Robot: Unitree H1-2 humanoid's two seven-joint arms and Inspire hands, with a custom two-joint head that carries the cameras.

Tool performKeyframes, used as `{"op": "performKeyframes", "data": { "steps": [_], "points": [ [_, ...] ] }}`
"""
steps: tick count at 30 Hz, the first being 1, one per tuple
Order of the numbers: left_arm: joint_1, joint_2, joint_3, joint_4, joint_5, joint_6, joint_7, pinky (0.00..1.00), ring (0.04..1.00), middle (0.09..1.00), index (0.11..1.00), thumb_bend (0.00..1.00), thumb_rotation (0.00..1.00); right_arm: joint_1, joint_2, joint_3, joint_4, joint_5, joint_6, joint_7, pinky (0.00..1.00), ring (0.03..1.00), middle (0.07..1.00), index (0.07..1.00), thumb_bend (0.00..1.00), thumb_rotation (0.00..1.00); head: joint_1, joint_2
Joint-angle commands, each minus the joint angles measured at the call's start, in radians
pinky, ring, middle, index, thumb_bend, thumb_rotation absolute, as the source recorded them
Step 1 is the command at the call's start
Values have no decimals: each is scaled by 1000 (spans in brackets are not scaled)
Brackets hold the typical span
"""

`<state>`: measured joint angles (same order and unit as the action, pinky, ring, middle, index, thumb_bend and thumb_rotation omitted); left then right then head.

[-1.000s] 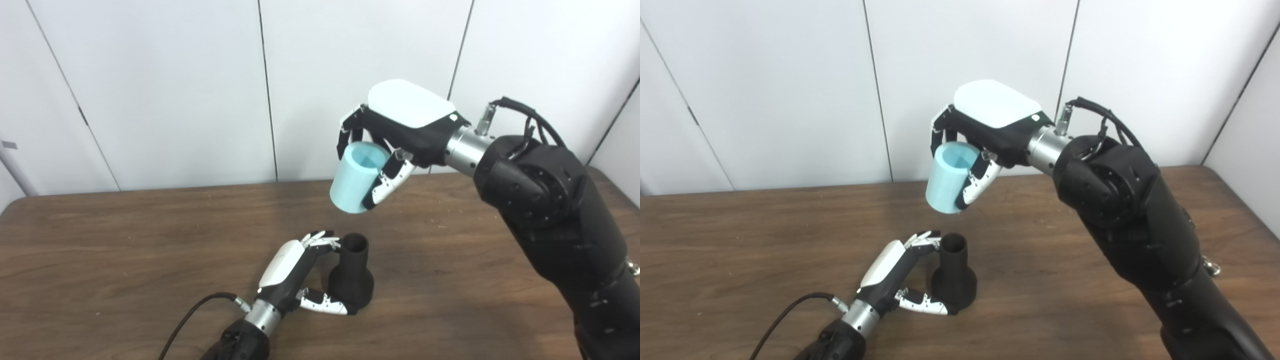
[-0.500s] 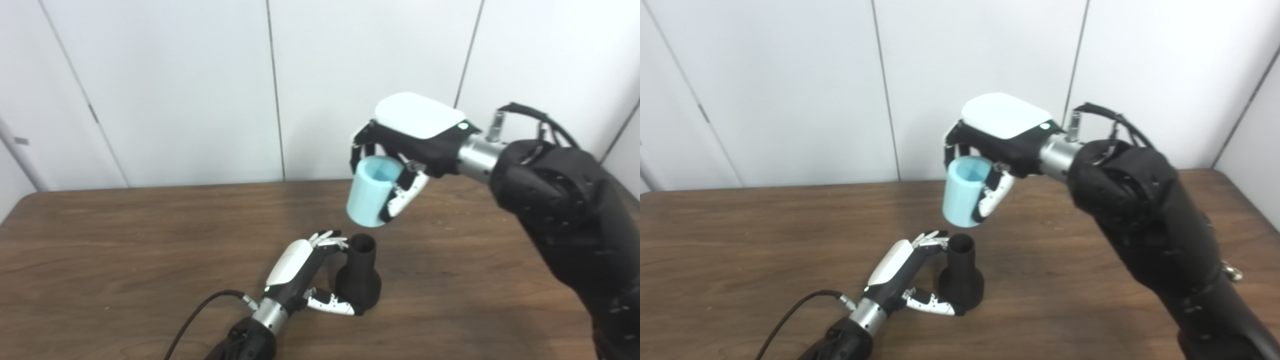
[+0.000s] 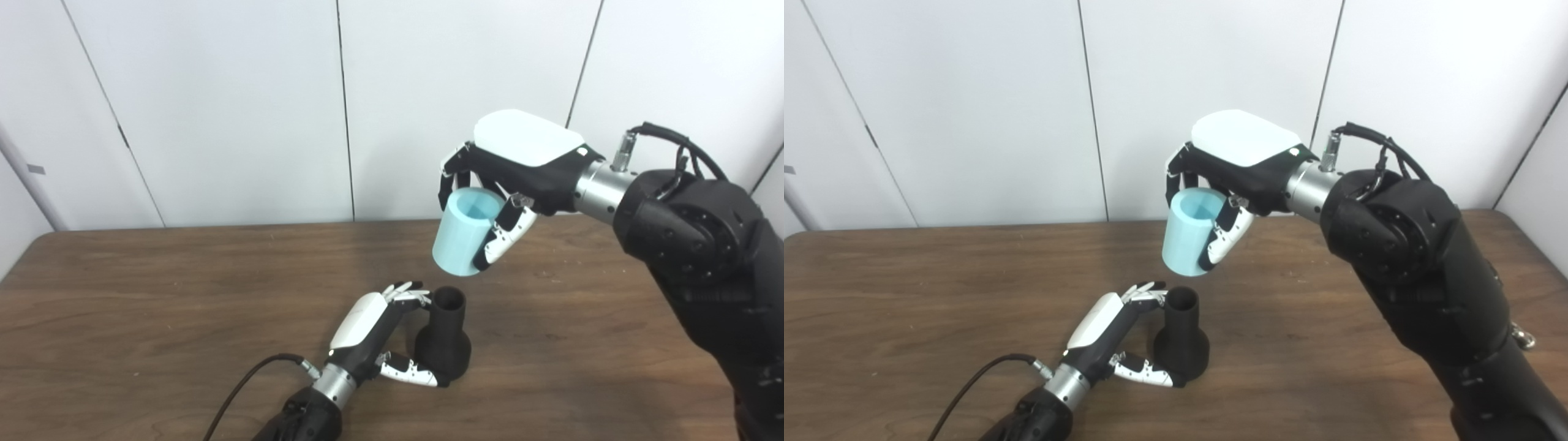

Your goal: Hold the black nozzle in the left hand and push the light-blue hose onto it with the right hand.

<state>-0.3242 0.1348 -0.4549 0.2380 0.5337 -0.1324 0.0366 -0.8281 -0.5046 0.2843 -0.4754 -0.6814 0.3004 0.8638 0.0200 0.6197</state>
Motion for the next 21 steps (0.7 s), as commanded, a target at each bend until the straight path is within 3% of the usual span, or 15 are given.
{"op": "performKeyframes", "data": {
  "steps": [1, 5, 8, 21],
  "points": [
    [114, 9, -31, 86, 33, 55, -39, 1000, 940, 798, 482, 521, 74, -53, -15, -23, -21, 9, -19, -19, 157, 239, 397, 509, 523, 0, 1, 0],
    [117, 11, -30, 79, 33, 60, -42, 1000, 940, 798, 482, 521, 74, -50, -15, -17, -15, 6, -22, -19, 136, 219, 467, 482, 530, 0, 0, 2],
    [119, 13, -29, 72, 34, 65, -45, 1000, 940, 798, 482, 521, 74, -49, -13, -12, -21, 0, -17, -10, 142, 231, 403, 504, 524, 0, -4, 3],
    [120, 16, -29, 67, 37, 70, -49, 1000, 940, 798, 482, 521, 73, -43, -7, 19, -26, -14, -19, 19, 223, 303, 423, 515, 525, 0, -11, 3]
  ]
}}
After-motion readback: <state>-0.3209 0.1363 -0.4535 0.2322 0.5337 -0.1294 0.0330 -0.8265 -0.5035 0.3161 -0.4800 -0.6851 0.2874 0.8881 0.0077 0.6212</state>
